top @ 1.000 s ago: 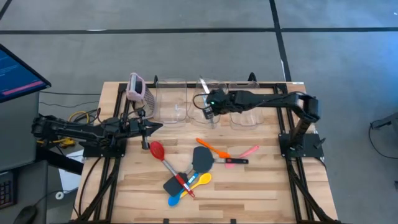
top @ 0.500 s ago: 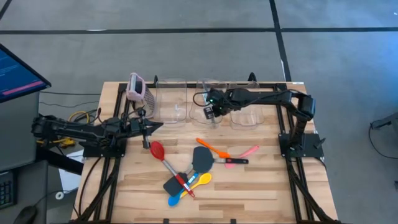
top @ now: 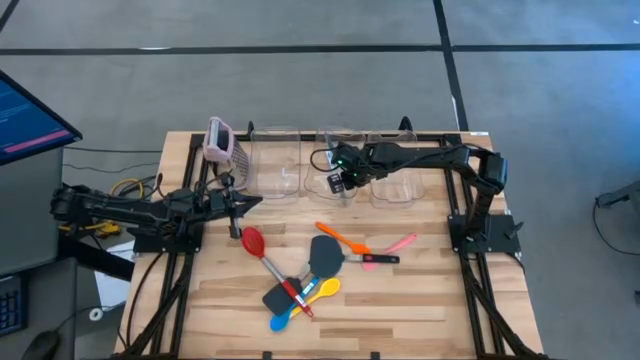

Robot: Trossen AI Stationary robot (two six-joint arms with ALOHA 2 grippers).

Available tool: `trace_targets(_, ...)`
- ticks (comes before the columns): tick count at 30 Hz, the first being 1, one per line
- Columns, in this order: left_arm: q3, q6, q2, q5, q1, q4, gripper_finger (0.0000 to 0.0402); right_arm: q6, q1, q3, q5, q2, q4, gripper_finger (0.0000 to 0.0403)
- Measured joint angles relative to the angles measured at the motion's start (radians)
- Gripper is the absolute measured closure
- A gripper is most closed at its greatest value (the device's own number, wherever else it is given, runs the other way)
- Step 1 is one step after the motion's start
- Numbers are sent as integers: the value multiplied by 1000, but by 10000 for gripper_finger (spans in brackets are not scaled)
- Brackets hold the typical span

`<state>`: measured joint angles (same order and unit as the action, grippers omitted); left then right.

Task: Pick & Place Kitchen Items
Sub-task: Put the green table knife into the middle transparent bin, then put the blue spatula into the right transparent bin

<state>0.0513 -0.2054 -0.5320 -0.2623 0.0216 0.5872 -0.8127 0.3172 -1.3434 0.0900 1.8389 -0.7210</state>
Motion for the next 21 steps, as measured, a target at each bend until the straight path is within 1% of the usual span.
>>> trace_targets(7,0,0,0,0,0,0,399,3,-1,0,4,0,21,337)
trace_targets(9,0,0,0,0,0,0,399,13,-1,0,4,0,39,315)
trace_targets(13,0,0,0,0,0,0,399,54,-1,0,4,0,101,238)
trace_targets(15,0,0,0,0,0,1,399,56,-1,0,4,0,132,207)
trace_targets(18,0,0,0,0,0,0,399,63,5,0,3,-4,155,181)
trace_targets(21,0,0,0,1,0,1,399,98,6,0,-12,-22,157,176)
